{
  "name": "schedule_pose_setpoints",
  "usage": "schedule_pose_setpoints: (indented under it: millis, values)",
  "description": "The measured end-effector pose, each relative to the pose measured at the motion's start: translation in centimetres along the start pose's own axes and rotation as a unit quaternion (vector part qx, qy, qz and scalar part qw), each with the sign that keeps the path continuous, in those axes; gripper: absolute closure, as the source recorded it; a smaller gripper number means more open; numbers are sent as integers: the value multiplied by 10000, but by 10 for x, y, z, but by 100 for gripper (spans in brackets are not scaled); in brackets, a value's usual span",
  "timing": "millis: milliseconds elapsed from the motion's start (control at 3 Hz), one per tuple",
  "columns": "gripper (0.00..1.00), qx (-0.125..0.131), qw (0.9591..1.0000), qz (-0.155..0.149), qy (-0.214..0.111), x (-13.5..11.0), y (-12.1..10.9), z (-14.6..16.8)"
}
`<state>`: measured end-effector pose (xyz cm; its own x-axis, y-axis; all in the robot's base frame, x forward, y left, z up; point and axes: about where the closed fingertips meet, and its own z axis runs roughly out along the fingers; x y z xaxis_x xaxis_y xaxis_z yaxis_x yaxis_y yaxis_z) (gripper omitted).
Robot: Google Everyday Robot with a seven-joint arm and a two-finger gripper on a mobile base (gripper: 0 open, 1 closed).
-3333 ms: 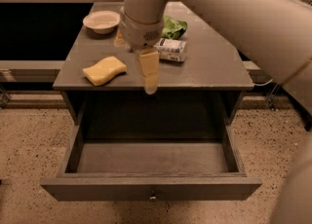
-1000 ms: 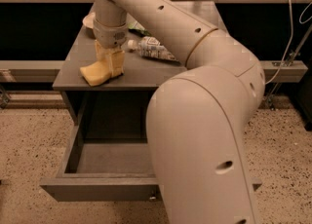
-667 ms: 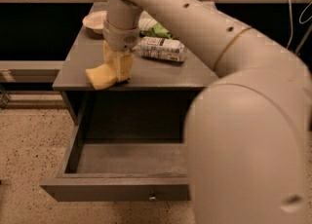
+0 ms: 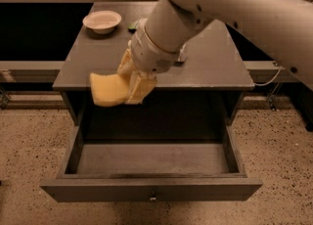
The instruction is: Place sponge into top drawer
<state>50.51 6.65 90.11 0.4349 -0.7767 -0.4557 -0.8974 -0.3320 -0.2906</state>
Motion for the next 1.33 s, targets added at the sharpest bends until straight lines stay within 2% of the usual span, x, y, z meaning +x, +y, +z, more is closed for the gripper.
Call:
schedule_pose_setpoints:
  millis: [333, 667, 1000, 1333]
  values:
    - [100, 216, 9970, 747, 41, 50, 52, 18]
    - [96, -69, 9836, 1701, 599, 147, 120, 95]
    - [75, -305, 9698, 2175, 1061, 202, 144, 140]
    - [51, -229, 9599, 2405, 1423, 233, 133, 162]
